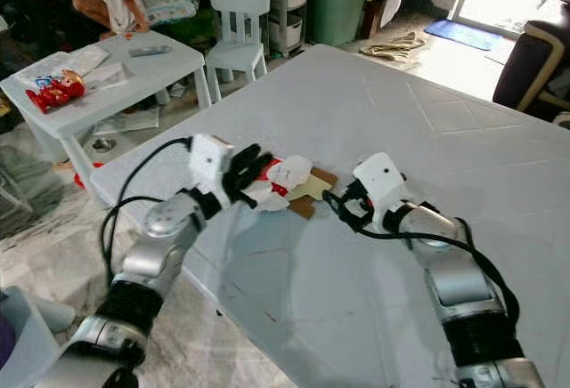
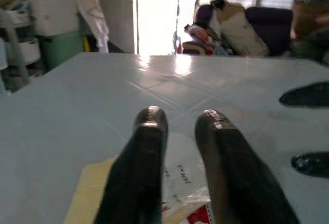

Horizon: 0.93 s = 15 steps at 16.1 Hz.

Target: Picking trash to rubbish bin

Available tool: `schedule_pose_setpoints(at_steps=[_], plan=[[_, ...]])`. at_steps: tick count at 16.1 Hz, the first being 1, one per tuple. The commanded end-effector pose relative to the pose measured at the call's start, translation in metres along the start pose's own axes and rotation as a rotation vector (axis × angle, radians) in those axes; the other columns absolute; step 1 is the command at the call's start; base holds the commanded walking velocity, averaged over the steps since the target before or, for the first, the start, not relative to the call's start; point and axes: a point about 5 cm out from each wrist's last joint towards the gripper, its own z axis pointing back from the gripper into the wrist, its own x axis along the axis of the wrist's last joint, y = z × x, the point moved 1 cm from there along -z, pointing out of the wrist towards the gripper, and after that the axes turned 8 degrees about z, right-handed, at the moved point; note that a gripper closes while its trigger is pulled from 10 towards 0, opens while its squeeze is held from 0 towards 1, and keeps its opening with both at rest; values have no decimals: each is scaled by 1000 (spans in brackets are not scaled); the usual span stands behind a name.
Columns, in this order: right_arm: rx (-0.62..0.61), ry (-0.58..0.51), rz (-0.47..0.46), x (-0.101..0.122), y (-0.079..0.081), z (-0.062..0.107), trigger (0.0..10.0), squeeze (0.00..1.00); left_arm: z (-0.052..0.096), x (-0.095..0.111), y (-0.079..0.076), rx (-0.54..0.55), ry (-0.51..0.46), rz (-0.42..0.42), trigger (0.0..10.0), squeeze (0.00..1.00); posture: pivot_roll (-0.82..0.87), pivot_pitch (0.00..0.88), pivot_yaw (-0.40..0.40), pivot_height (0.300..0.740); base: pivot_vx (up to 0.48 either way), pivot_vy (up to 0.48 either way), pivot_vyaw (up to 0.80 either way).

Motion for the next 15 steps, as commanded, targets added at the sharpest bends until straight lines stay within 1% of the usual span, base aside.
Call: schedule_pose_setpoints(at_steps=[1, 5, 8, 10, 12, 13, 14, 15], plan=[[-23, 6, 8, 0, -8, 7, 10000, 208, -6, 0, -2, -33, 18, -48, 10000, 1000, -35, 45, -18, 740, 0, 0, 0], [-29, 23, 21, -1, -12, 16, 10000, 212, -12, -4, 4, -26, 38, -70, 10000, 1000, -74, 59, -24, 740, 0, 0, 0], [-35, 42, 27, -4, -14, 24, 10000, 212, -15, -9, 1, -50, 57, -78, 10000, 1000, -90, 65, -26, 740, 0, 0, 0], [-36, 45, 27, -3, -15, 25, 10000, 208, -17, -8, -1, -61, 51, -87, 10000, 1000, -91, 67, -28, 740, 0, 0, 0], [-34, 45, 28, -2, -14, 24, 10000, 212, -19, -2, -1, -54, 21, -106, 10000, 1000, -88, 67, -31, 740, 0, 0, 0], [-31, 44, 28, -2, -14, 23, 10000, 208, -20, 7, 2, -29, -34, -141, 10000, 1000, -82, 67, -34, 740, 0, 0, 0], [-28, 43, 28, -2, -13, 23, 10000, 212, -19, 16, 5, 6, -82, -203, 10000, 1000, -82, 67, -34, 740, 0, 0, 0], [-26, 44, 27, -2, -12, 22, 10000, 208, -17, 26, 6, 35, -142, -307, 10000, 1000, -75, 68, -35, 740, 0, 0, 0]])
